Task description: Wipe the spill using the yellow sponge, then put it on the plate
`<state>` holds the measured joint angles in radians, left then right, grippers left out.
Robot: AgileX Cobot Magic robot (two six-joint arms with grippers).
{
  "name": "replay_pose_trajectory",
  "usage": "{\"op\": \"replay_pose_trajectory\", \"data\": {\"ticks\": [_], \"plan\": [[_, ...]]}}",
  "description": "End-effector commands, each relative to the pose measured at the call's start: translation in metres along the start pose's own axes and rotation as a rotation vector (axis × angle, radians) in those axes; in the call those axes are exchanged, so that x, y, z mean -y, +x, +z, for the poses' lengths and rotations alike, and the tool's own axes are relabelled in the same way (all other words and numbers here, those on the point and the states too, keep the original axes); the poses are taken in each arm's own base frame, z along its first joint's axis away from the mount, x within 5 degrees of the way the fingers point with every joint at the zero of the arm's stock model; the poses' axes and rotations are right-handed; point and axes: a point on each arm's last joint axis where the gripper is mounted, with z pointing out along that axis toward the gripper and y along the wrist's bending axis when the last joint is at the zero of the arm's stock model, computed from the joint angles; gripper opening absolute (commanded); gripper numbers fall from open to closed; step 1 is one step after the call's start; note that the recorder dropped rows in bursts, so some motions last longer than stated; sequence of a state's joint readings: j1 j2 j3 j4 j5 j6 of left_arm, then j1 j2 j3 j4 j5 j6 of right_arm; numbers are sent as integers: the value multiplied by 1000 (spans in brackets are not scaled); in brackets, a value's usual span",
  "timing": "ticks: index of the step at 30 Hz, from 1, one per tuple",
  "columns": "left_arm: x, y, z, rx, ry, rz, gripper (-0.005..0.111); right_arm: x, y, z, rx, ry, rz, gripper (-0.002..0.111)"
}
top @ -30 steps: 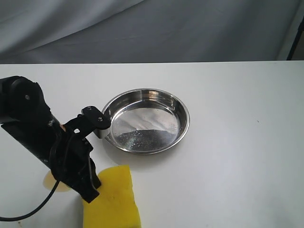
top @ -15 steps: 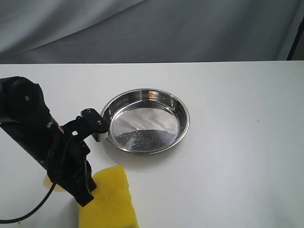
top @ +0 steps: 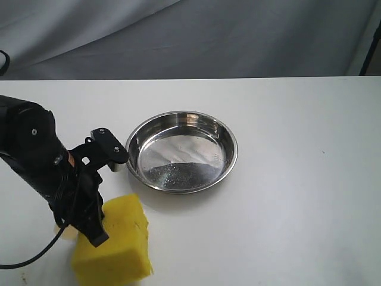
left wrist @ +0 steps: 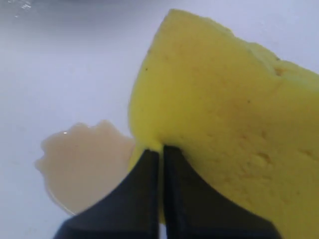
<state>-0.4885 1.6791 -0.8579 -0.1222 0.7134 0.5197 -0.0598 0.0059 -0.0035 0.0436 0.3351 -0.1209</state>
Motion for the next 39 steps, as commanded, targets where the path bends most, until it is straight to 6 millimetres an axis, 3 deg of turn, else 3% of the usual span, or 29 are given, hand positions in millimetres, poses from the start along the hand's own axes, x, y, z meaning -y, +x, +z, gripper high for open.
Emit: {"op": "replay_pose_trajectory", "data": {"ticks": [1, 8, 20, 32, 39], "plan": [[-5, -8, -1, 74, -66, 9, 0, 1, 1, 0, 2, 10, -4, 0], [-9, -10, -2, 105, -97, 18, 0, 1, 1, 0, 2, 10, -4, 0], [-27, -4, -4, 34, -295, 15, 0, 1, 1, 0, 2, 10, -4, 0], [-32, 19, 35, -166, -339, 40, 0, 1, 1, 0, 2, 10, -4, 0], [-36, 25, 34, -252, -381, 85, 0, 1, 1, 0, 2, 10, -4, 0]]}}
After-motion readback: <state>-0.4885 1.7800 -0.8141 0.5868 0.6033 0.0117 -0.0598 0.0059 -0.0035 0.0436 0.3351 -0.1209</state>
